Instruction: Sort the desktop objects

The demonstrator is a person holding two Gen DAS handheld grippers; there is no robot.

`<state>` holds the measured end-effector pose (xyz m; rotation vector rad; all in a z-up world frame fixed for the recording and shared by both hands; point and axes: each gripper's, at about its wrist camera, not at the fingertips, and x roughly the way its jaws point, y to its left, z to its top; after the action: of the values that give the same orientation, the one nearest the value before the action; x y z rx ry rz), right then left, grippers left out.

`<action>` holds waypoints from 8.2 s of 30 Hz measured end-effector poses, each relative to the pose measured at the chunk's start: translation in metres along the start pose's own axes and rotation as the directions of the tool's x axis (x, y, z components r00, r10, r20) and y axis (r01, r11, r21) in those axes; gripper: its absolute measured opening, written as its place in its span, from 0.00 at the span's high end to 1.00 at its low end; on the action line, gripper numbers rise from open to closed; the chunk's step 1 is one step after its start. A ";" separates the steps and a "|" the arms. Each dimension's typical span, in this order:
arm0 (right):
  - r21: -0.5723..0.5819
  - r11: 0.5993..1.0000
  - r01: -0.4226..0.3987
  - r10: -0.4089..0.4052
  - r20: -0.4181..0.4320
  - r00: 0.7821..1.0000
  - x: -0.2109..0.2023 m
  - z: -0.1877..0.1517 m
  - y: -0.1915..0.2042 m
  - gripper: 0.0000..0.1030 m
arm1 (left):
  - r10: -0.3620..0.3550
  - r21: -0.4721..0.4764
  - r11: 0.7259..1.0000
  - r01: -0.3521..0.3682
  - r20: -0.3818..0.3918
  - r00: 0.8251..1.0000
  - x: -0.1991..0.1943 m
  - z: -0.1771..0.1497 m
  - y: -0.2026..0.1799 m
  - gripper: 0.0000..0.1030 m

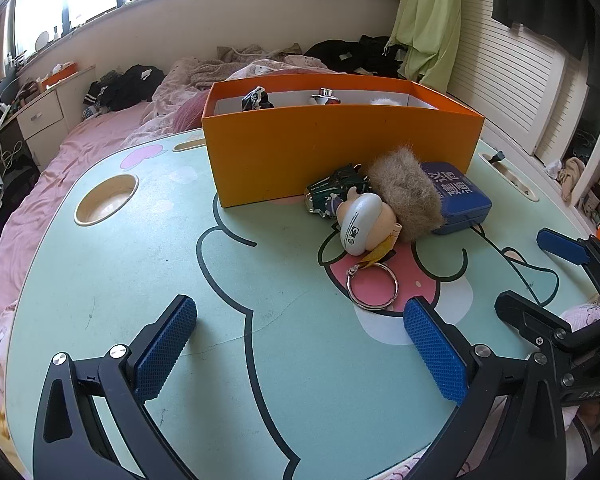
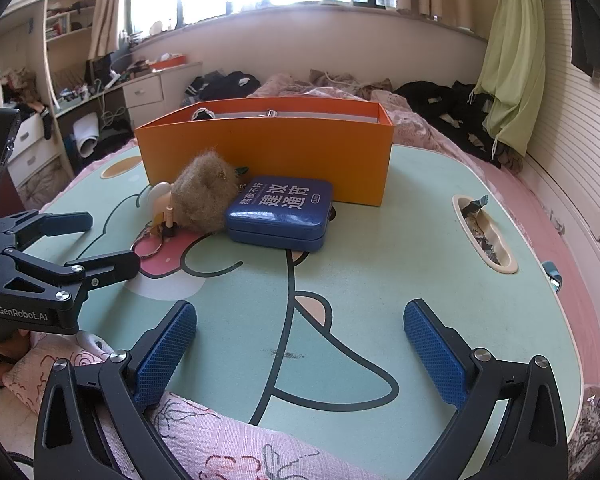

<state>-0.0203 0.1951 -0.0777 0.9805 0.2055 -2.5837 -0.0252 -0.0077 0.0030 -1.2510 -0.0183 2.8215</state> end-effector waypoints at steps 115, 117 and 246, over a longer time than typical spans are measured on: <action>0.098 0.989 0.114 -0.121 0.073 0.990 0.001 0.004 -0.036 0.08 | -0.082 0.020 0.997 0.081 0.067 0.994 -0.017 0.008 -0.001 0.08; 0.098 0.989 0.114 -0.121 0.073 0.990 0.001 0.004 -0.036 0.08 | -0.076 0.045 0.996 0.073 0.080 0.994 -0.019 0.012 -0.005 0.22; -0.006 1.000 -0.013 0.014 0.067 0.998 0.000 0.006 -0.002 0.15 | -0.058 0.061 0.996 0.060 -0.028 0.998 -0.001 0.008 -0.022 0.00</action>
<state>-0.0244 0.1950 -0.0735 0.8889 0.1880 -2.5974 -0.0292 0.0142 0.0097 -1.2533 0.0321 2.7333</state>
